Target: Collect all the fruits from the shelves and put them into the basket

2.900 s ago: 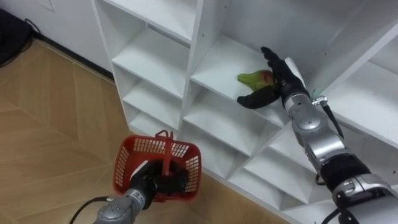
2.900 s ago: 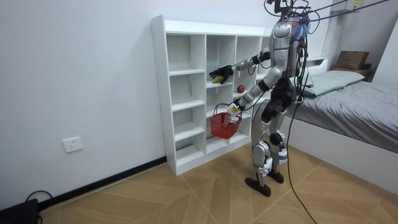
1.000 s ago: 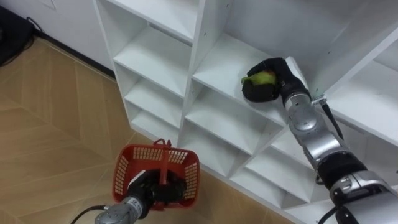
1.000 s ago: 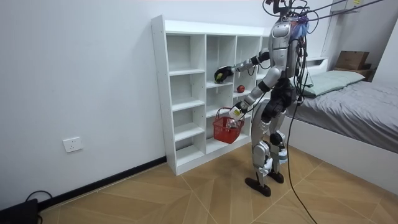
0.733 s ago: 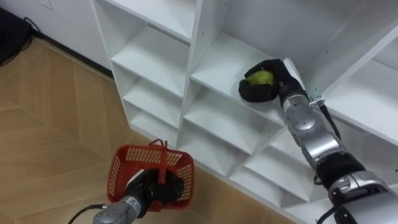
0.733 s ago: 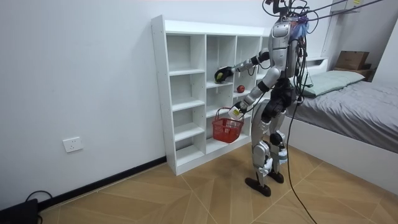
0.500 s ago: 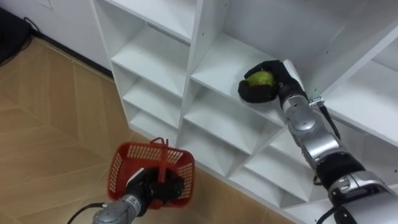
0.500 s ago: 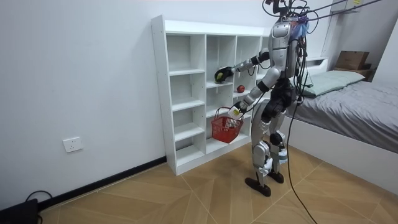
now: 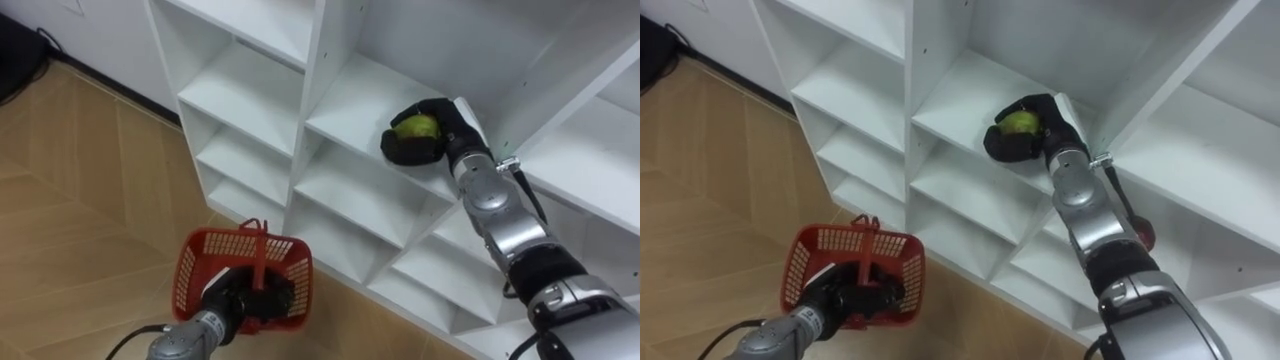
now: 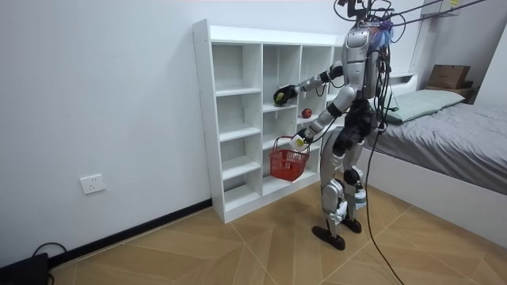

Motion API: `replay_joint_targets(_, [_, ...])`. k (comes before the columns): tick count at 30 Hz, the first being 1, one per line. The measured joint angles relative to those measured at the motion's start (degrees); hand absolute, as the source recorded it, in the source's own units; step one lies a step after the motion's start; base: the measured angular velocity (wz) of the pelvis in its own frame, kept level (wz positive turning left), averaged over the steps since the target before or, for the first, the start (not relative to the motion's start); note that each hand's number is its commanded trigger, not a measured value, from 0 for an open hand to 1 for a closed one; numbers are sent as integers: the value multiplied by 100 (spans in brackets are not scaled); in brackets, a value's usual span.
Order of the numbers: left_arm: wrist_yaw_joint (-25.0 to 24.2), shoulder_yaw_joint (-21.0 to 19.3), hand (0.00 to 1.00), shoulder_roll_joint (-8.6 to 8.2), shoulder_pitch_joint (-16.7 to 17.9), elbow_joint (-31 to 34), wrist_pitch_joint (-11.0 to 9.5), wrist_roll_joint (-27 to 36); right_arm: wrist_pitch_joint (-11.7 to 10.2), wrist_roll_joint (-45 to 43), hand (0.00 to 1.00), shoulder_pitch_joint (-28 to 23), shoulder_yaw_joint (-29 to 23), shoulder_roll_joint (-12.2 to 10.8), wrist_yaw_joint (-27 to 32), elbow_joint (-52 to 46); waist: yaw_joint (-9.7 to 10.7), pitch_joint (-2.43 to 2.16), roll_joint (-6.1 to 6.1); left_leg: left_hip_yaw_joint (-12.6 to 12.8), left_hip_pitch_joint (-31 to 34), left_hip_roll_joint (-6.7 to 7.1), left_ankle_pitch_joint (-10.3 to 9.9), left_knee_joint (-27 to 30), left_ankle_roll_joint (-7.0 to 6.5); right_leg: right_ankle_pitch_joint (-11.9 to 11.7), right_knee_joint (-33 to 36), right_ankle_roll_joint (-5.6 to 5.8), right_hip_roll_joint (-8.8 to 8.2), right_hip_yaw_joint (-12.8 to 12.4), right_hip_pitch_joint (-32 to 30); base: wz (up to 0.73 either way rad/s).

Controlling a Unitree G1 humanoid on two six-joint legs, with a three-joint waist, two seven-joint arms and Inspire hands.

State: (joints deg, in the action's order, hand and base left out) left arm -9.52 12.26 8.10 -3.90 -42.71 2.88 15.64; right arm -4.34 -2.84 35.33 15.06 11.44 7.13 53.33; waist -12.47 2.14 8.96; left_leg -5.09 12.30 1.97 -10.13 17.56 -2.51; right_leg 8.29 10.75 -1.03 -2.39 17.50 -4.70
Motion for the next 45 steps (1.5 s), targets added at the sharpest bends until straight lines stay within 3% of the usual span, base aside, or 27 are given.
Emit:
replay_joint_targets(7, [7, 87, 100, 12, -10, -7, -83, 8, 11, -225, 100, -181, 104, -36, -216, -531, 165, 13, -37, 29, -1, -3, 0, 25, 0, 0, -1, 0, 2, -26, -21, -2])
replay_joint_targets(16, [26, 90, 100, -96, -45, 3, -86, -6, 18, -630, 100, -855, 214, -41, -519, -1691, 294, -2, -132, 216, -103, -34, -1, -89, -2, 0, -5, 1, 2, -189, -44, -9])
replay_joint_targets(22, [55, 81, 100, -108, -79, 120, -125, -5, -67, -699, 100, -1589, 302, -43, -759, -2538, 459, -55, -289, 411, -214, -44, -1, -108, -3, 5, 3, 9, -10, -361, 20, -10])
replay_joint_targets(26, [174, 156, 100, -146, -52, 160, -351, 5, -106, -704, 100, -2009, 397, -43, -872, -2854, 575, -97, -404, 573, -428, -63, 19, -293, -38, 12, 33, 21, -16, -461, 85, -15])
replay_joint_targets(30, [187, 153, 100, -257, -2, 159, -350, 4, -122, -606, 100, -2484, 386, -47, -921, -3309, 633, -131, -514, 689, -632, -82, 27, -396, -46, 15, 94, 25, -8, -624, 150, -24])
replay_joint_targets(32, [187, 151, 100, -267, 2, 159, -354, 18, -110, -635, 100, -2681, 335, -41, -907, -3527, 774, -153, -548, 779, -717, -99, 27, -420, -46, 16, 109, 28, 1, -676, 187, -21])
replay_joint_targets(38, [184, 186, 100, -314, 1, 158, -479, 62, -132, -872, 100, -2918, 208, -39, -629, -3666, 959, -137, -690, 1007, -844, -130, 27, -488, -46, 14, 189, 24, 50, -945, 142, -23])
replay_joint_targets(45, [184, 394, 100, -283, 2, 158, -549, 248, -143, -873, 100, -3096, 198, -37, -385, -3528, 1066, -130, -738, 1113, -804, -135, 28, -529, -46, 14, 191, 25, 62, -990, 44, -7])
